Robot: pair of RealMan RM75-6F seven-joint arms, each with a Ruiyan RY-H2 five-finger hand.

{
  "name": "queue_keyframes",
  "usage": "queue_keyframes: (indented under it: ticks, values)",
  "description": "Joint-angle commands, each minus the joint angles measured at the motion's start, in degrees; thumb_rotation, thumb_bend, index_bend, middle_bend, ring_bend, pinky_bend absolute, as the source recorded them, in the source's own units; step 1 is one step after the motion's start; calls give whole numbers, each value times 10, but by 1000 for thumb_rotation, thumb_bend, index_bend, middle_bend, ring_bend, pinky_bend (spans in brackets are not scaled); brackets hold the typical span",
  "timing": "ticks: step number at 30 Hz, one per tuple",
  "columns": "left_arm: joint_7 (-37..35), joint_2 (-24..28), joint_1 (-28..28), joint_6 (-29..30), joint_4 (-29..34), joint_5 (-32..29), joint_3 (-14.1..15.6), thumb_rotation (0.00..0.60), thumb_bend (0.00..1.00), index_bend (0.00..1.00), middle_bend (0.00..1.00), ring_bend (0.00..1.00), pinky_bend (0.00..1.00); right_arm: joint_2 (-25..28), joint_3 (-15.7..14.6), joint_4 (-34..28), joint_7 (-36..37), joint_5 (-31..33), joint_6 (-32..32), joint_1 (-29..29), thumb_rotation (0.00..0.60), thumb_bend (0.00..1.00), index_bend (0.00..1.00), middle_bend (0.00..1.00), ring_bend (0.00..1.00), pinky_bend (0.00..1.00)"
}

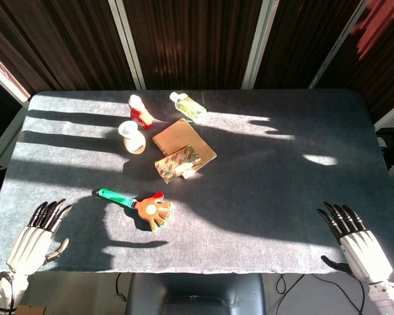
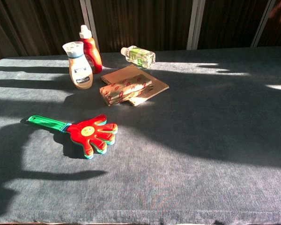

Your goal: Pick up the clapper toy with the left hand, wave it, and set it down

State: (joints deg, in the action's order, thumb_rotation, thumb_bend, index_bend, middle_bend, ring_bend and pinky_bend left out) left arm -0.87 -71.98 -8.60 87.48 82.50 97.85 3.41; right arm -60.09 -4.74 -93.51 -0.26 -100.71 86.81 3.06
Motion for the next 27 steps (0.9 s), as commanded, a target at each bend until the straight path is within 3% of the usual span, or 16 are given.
queue_keyframes:
  ticks: [1,8,15,23,27]
  values:
    - [0,0,0,-1,0,1,0,600,395,0,0,0,1,0,0,0,0,0,-1,0,600,140,0,0,0,0]
    - [-53,-16,-27,-27,-27,14,-1,600,394,0,0,0,1,-1,-1,-1,-1,-1,-4,1,600,140,0,0,0,0]
    - [-172,-25,-124,-154,-65,16,-7,600,396,47,0,0,0,-5,-1,-3,-8,7,-18,6,600,141,0,0,0,0]
    - [-181,-67,-206,-256,-82,14,-15,600,394,139,0,0,0,-11,-1,-4,-21,17,-38,12,600,141,0,0,0,0]
    - [-132,-116,-226,-276,-134,-5,-33,600,404,159,0,0,0,-9,-1,-7,-17,20,-45,15,600,140,0,0,0,0]
